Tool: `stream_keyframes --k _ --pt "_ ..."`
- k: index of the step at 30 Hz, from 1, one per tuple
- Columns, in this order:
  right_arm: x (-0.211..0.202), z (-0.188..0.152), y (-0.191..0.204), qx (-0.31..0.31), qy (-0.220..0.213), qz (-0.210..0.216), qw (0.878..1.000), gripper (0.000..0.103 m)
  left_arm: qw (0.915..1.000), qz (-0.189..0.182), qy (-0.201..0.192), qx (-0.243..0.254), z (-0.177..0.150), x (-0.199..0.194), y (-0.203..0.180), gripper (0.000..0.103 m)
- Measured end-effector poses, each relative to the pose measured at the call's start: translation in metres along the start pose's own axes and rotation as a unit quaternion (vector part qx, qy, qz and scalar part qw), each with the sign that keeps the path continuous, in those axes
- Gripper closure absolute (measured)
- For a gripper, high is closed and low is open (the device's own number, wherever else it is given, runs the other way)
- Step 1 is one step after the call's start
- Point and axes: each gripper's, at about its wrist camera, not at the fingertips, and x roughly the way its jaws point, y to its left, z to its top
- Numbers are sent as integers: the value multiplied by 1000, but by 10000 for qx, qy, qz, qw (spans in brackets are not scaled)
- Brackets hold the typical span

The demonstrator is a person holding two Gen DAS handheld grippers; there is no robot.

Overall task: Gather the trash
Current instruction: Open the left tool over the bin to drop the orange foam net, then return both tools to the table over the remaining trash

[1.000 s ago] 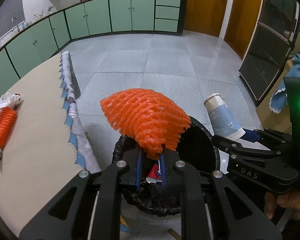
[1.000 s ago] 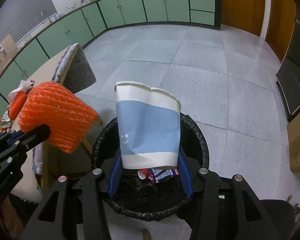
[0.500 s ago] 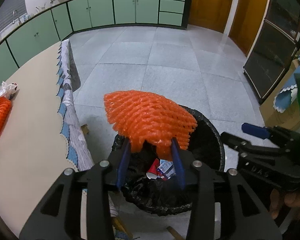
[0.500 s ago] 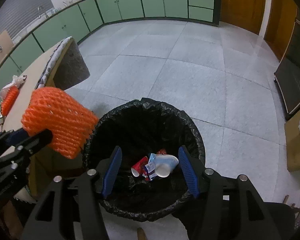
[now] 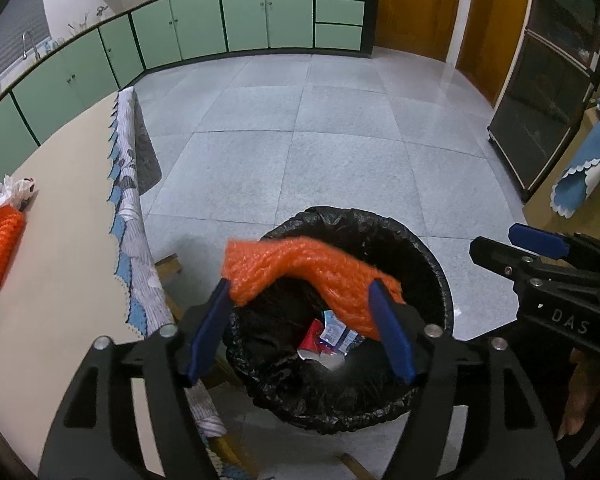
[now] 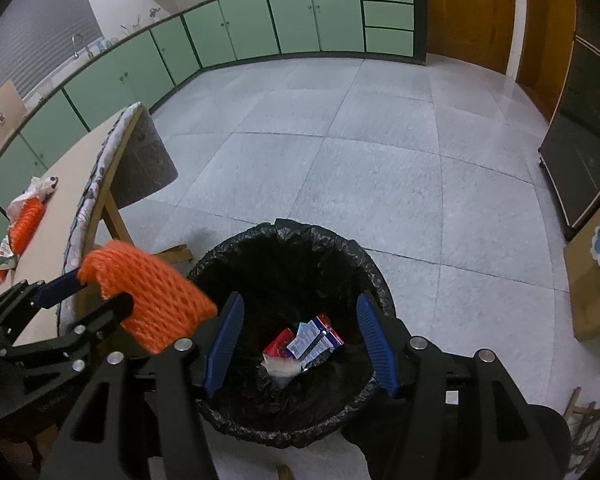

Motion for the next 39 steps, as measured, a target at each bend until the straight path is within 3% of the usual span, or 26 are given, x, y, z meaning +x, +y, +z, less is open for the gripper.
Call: stream_keyframes --k 14,23,32,39 --pt "-9 4 -2 38 -138 -17 9999 45 9999 21 -91 53 3 -10 -2 28" --pt "-36 10 18 -167 -362 74 9992 45 9990 164 -382 -156 1 -51 21 25" --pt "-66 17 87 -740 -628 525 9939 45 9912 697 -789 -805 -21 -119 87 22" --pt "-77 21 176 -1480 -744 1111 9799 44 9718 1393 -1080 -1563 -62 -179 170 18"
